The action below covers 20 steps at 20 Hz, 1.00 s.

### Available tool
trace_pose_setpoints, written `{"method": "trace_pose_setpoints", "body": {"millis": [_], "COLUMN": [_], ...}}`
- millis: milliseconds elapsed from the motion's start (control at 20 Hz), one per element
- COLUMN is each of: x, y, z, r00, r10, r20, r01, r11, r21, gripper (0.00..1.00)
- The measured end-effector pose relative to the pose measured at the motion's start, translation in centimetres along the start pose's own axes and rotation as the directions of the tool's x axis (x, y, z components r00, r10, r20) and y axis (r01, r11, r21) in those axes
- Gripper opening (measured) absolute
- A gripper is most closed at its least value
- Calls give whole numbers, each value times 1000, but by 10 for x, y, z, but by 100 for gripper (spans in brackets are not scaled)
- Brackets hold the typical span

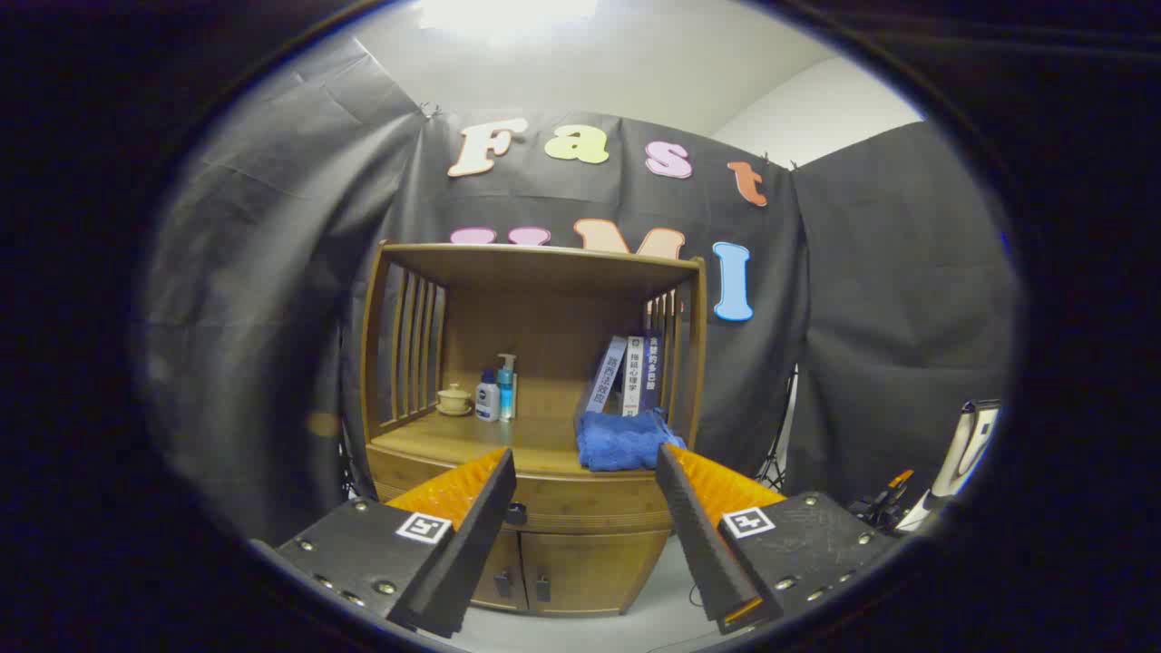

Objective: Pull open the drawer, take out the items inside it, and place them on the countertop above the cabinet.

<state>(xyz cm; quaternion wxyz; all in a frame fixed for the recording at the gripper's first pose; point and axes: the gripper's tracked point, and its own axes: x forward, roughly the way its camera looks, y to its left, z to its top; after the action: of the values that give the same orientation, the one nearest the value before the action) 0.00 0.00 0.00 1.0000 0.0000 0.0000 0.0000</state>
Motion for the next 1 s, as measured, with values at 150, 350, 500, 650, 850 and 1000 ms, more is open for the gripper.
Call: {"method": "trace_pose_setpoints", "body": {"millis": [150, 350, 500, 650, 850, 1000], "x": [-1, 1, 1, 2, 1, 1], "y": [-5, -5, -3, -3, -4, -6], "z": [1, 0, 3, 5, 8, 8], "r00": [1000, 1000, 1000, 1000, 1000, 1000], "r10": [-14, -15, -11, -10, -12, -14], "r20": [1, -3, 9, 15, 22, 23], "r01": [14, 15, 11, 10, 12, 14], "r11": [1000, 1000, 1000, 1000, 1000, 1000], "r21": [1, 5, 6, 4, 7, 7], "gripper": [93, 93, 93, 93, 93, 93]}}
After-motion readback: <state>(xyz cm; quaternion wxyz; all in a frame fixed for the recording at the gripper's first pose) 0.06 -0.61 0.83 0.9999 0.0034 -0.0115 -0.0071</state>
